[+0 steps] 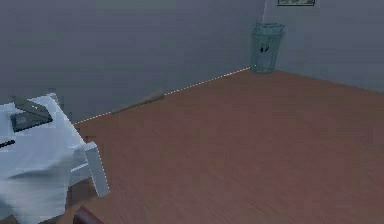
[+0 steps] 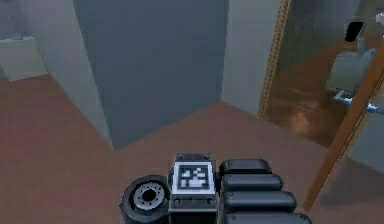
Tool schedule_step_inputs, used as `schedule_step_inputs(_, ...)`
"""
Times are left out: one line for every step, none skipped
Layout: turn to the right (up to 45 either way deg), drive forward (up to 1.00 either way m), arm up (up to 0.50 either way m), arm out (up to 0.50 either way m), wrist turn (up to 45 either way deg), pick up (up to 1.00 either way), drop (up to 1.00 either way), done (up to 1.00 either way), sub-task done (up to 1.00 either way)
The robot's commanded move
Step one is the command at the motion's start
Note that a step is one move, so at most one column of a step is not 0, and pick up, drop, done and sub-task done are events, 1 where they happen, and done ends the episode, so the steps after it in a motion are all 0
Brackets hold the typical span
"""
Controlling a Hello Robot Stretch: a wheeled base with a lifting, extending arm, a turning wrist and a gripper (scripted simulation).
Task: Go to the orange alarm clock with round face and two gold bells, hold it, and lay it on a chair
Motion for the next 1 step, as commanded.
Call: schedule_step_inputs(-45.0, 0.0, 0.0, 0.0, 0.0, 0.0, 0.0, 0.0, 0.0)
